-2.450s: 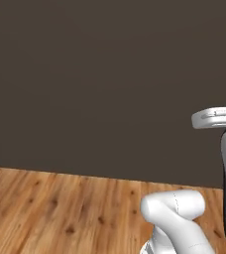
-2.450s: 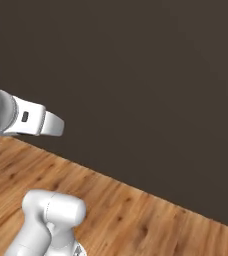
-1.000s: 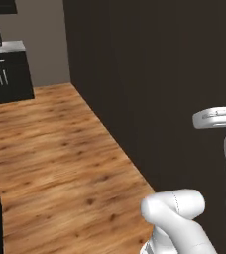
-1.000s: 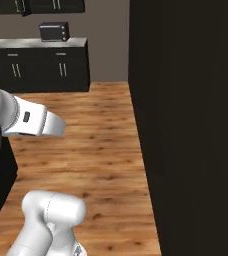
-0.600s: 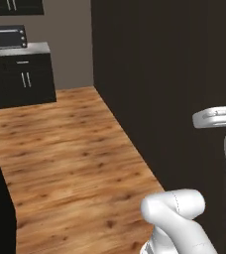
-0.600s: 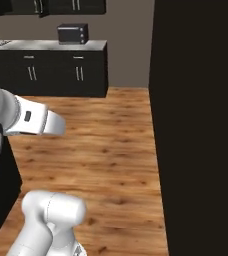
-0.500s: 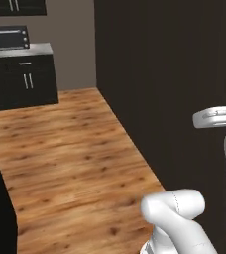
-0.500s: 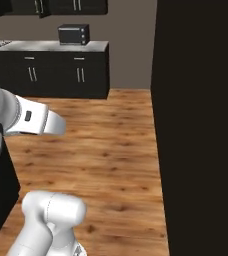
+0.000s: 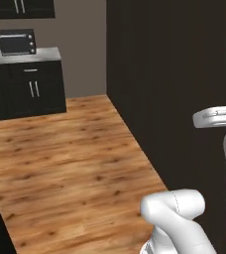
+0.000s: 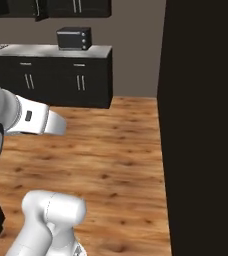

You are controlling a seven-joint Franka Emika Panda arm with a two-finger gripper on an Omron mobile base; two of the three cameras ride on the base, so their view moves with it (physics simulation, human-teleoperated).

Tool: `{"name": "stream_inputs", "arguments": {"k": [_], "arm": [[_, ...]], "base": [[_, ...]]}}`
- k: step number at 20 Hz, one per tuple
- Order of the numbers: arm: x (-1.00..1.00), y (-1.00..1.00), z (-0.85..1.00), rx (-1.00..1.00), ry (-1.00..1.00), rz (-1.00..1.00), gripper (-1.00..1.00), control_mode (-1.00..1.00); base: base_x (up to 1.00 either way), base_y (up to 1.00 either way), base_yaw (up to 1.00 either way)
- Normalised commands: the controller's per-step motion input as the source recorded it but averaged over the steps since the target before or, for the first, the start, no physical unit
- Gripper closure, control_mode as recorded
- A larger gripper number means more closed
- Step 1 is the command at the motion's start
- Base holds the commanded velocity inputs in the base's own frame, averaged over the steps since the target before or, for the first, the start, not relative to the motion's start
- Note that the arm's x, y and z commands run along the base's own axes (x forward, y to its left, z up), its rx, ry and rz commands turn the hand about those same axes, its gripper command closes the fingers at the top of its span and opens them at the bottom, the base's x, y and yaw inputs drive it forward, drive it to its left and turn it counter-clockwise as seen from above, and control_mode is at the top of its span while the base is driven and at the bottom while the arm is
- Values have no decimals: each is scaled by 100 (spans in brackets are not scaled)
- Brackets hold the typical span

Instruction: Get the candle and the beer from the cabinet and move them to the dining counter.

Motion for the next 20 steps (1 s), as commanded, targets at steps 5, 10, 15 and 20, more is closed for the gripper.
{"name": "stream_inputs", "arguments": {"k": [5,10,15,20], "arm": [[0,0,0,0,0,0,-100,100],[0,0,0,0,0,0,-100,100],[0,0,0,0,0,0,-100,100],[0,0,0,0,0,0,-100,100]], "base": [[100,4,22],[100,0,28],[100,0,25],[100,0,23]]}}
